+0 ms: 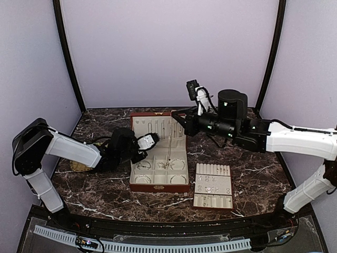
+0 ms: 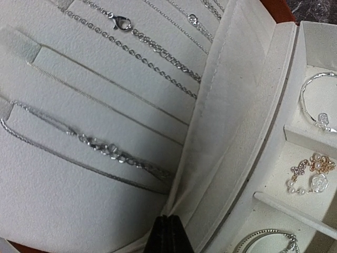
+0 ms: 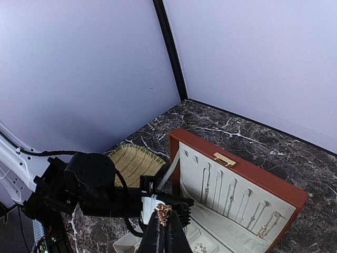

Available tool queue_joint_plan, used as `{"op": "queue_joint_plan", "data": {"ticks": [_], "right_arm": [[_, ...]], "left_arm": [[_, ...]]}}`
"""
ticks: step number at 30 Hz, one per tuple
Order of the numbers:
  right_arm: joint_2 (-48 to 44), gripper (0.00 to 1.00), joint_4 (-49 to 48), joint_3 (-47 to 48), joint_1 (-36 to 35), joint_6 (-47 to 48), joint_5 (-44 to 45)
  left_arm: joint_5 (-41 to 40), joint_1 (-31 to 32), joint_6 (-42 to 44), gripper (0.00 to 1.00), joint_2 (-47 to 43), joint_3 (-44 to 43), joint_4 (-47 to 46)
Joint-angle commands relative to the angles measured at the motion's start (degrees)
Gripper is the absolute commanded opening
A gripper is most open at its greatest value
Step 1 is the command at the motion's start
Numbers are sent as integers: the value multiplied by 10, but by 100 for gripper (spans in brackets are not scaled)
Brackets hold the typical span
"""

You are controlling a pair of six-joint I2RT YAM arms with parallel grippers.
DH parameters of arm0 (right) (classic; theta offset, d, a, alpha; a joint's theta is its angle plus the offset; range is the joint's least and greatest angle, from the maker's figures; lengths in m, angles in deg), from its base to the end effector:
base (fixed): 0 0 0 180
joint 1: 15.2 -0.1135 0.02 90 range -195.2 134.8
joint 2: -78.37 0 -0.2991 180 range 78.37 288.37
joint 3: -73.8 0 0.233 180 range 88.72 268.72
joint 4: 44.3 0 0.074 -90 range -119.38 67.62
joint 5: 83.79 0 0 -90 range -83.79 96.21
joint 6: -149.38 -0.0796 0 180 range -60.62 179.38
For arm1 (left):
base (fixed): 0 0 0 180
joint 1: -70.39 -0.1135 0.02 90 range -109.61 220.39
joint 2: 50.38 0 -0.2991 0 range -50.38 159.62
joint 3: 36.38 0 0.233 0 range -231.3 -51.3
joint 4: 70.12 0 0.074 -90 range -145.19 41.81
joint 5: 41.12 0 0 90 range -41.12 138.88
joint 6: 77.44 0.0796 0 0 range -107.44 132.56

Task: Organize the mixed jewelry
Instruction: Open the compartment pouch of the jewelry box.

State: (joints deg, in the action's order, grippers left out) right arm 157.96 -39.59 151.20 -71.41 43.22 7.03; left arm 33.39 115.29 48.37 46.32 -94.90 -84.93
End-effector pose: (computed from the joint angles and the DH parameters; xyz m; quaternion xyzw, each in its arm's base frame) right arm 0.1963 0.2913 0.3803 -0.2518 0.7047 0.3873 0.5385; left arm 0.2816 -0.2506 0.2068 0.4798 0.6789 0.0691 0.5514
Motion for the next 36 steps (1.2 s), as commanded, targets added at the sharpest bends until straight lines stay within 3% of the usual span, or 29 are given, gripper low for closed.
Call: {"op": "queue_joint_plan", "data": {"ticks": [1,24,36], "right_arm": [[9,0,-12,38,4,15,-3],[131,0,7,191,4,61,6],[168,0,0,203,3,67,36]], "left_arm": [[58,17,-29,0,-8,19,59],[106,79,-113,0,-13,11,79],[115,92,-124,0,-17,12,76]]}}
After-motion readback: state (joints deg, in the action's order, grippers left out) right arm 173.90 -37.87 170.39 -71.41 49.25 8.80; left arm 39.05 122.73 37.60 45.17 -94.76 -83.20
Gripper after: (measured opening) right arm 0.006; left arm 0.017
